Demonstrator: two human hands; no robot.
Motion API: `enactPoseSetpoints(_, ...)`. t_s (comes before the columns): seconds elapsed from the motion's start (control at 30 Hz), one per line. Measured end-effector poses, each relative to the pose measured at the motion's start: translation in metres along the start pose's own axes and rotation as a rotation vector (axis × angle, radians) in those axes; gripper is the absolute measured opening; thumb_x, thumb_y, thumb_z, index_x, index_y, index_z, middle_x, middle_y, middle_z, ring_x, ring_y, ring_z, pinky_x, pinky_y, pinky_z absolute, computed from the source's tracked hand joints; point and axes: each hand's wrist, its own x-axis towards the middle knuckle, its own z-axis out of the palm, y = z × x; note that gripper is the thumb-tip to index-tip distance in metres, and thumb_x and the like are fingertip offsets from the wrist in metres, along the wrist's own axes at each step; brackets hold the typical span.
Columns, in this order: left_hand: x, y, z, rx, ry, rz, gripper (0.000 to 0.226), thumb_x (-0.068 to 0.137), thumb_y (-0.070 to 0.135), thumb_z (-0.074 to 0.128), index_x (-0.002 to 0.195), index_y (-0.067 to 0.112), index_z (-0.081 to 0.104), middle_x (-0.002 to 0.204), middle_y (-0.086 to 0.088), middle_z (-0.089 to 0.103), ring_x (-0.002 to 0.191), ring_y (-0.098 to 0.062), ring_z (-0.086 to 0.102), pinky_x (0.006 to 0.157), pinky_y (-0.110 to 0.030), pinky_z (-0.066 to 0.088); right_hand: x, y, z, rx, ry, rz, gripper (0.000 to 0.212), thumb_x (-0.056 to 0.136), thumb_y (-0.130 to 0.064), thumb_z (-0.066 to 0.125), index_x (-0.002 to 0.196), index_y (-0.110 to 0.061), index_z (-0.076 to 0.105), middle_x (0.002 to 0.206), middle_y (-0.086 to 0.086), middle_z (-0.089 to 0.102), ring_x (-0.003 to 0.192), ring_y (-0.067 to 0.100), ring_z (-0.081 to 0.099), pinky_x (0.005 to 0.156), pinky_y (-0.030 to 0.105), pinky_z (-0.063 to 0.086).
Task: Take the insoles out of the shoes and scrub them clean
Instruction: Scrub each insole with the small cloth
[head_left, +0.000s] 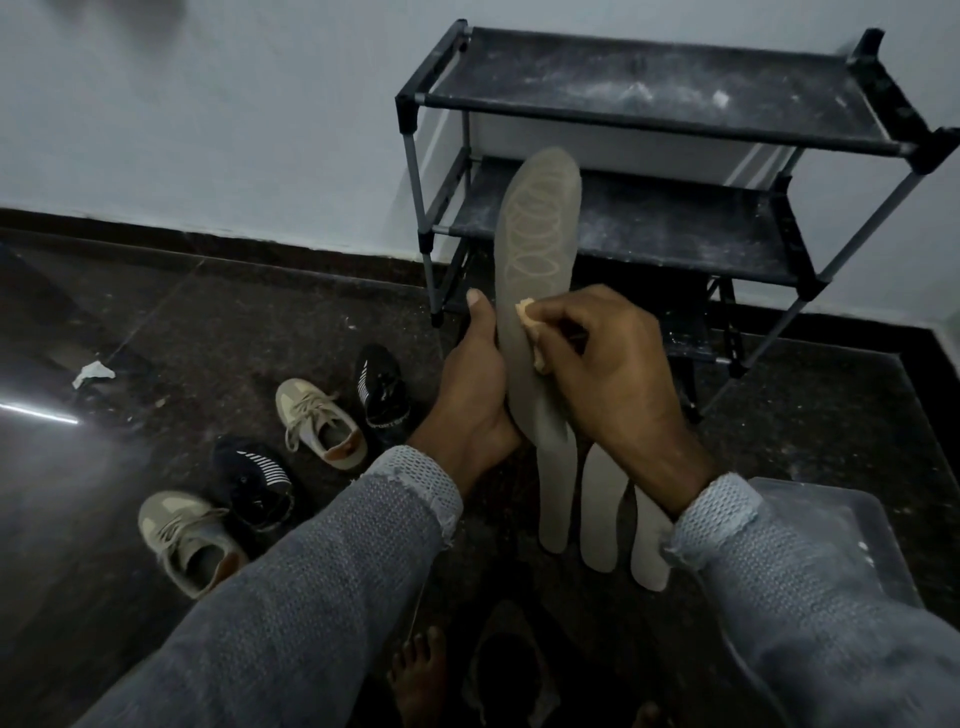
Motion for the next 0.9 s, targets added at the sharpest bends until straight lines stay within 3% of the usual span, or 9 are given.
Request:
enactPoseSetpoints(0.07, 0.0, 0.001, -0.003, -0.062, -0.058, -0.009, 0.079, 0.092, 0.067, 0.026, 0.125, 0.002, 0.057, 0.109, -0.017, 0.068, 0.097, -0.027, 0.067, 0.079, -0.036, 0.057, -0.007, -0.007, 0.002, 0.055, -0.101, 0.002, 0.016, 0.087, -0.009, 0.068, 0.1, -0.015, 0.074, 0.091, -0.007, 0.067, 0.079, 0.001, 0.063, 0.078, 0.011, 0.049)
enactPoseSetpoints(0.2, -0.004, 0.004, -0.005, -0.126, -0.119, -0.049, 0.078, 0.092, 0.068, 0.028, 0.116, 0.001, 0.06, 0.125, -0.018, 0.062, 0.109, -0.028, 0.062, 0.094, -0.04, 0.049, -0.01, -0.013, 0.001, 0.159, -0.233, 0.05, 0.014, 0.086, -0.013, 0.07, 0.099, -0.017, 0.075, 0.087, -0.014, 0.069, 0.08, -0.004, 0.065, 0.078, 0.011, 0.05)
enactPoseSetpoints(0.4, -0.005, 0.007, 0.002, -0.216, -0.128, -0.055, 0.069, 0.095, 0.063, 0.029, 0.121, 0.005, 0.058, 0.103, -0.014, 0.066, 0.087, -0.025, 0.067, 0.078, -0.039, 0.057, -0.006, -0.002, -0.007, -0.028, -0.074, 0.044, 0.013, 0.086, -0.01, 0.07, 0.097, -0.015, 0.075, 0.089, -0.005, 0.067, 0.078, 0.0, 0.061, 0.078, 0.007, 0.046)
enactPoseSetpoints(0.5, -0.006, 0.008, 0.0, -0.187, -0.12, -0.053, 0.075, 0.093, 0.066, 0.027, 0.104, 0.001, 0.063, 0.088, -0.013, 0.07, 0.082, -0.024, 0.068, 0.08, -0.037, 0.057, -0.01, -0.009, -0.006, 0.137, -0.202, 0.098, 0.011, 0.087, -0.012, 0.069, 0.097, -0.015, 0.075, 0.083, -0.014, 0.067, 0.075, -0.003, 0.065, 0.073, 0.008, 0.049)
enactPoseSetpoints(0.6, -0.007, 0.009, -0.003, -0.152, -0.117, -0.047, 0.079, 0.092, 0.069, 0.025, 0.1, -0.001, 0.062, 0.083, -0.012, 0.072, 0.085, -0.024, 0.07, 0.078, -0.035, 0.058, -0.012, -0.017, -0.009, 0.303, -0.383, 0.131, 0.014, 0.085, -0.011, 0.071, 0.098, -0.015, 0.075, 0.088, -0.011, 0.073, 0.081, -0.003, 0.068, 0.079, 0.015, 0.054)
enactPoseSetpoints(0.7, -0.01, 0.009, -0.001, -0.174, -0.139, -0.077, 0.08, 0.09, 0.07, 0.029, 0.106, -0.001, 0.063, 0.094, -0.012, 0.069, 0.089, -0.025, 0.069, 0.08, -0.039, 0.057, -0.012, -0.013, -0.008, 0.204, -0.222, 0.117, 0.012, 0.086, -0.012, 0.07, 0.096, -0.015, 0.074, 0.085, -0.01, 0.071, 0.074, -0.001, 0.066, 0.077, 0.011, 0.051)
enactPoseSetpoints(0.8, -0.011, 0.005, 0.004, -0.152, -0.128, -0.05, 0.075, 0.093, 0.066, 0.028, 0.098, 0.002, 0.067, 0.09, -0.014, 0.071, 0.077, -0.025, 0.071, 0.071, -0.038, 0.058, -0.01, -0.006, -0.004, -0.045, -0.018, 0.046, 0.013, 0.086, -0.009, 0.068, 0.096, -0.014, 0.074, 0.089, -0.003, 0.065, 0.077, 0.004, 0.061, 0.078, 0.017, 0.051)
enactPoseSetpoints(0.9, -0.01, 0.007, 0.005, -0.166, -0.111, -0.064, 0.079, 0.092, 0.068, 0.028, 0.116, 0.0, 0.061, 0.106, -0.017, 0.068, 0.088, -0.026, 0.069, 0.075, -0.039, 0.058, -0.011, -0.007, -0.002, 0.016, -0.053, 0.055, 0.012, 0.087, -0.008, 0.068, 0.096, -0.012, 0.074, 0.085, -0.009, 0.065, 0.076, 0.002, 0.063, 0.079, 0.021, 0.053)
